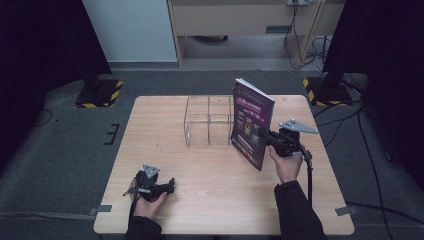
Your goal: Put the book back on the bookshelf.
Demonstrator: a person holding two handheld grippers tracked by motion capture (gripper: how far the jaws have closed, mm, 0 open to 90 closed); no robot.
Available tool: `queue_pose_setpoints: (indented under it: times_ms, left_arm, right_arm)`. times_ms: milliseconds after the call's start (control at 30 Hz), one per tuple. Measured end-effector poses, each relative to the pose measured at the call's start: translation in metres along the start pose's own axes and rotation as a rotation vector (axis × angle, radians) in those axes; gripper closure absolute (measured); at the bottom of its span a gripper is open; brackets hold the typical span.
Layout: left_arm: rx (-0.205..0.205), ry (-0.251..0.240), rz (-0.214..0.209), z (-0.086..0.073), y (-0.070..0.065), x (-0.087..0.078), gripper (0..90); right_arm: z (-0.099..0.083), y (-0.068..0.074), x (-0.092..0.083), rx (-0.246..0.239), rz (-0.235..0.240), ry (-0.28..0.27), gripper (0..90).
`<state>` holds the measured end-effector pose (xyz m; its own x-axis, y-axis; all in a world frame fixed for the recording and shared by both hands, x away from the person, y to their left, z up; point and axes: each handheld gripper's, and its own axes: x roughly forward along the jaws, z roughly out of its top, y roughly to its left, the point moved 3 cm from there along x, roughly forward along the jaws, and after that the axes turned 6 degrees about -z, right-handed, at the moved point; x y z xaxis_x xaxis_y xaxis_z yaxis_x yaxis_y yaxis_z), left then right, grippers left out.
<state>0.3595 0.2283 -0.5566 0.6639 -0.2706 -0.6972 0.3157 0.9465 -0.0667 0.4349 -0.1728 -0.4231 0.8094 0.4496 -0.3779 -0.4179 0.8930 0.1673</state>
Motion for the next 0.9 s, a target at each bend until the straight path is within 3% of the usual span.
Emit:
queue_pose_setpoints:
  times_ms: [633, 900]
  left_arm:
    - [0.0, 0.001, -0.001, 0.0, 0.0, 0.0, 8.2]
    - [0.0, 0.002, 0.0, 0.0, 0.0, 0.0, 8.0]
  right_arm:
    - [-0.037, -0.004, -0.02, -0.006, 0.012, 0.036, 82.3]
    - [-0.025, 0.001, -0.025, -0.02, 0.0, 0.015, 77.0]
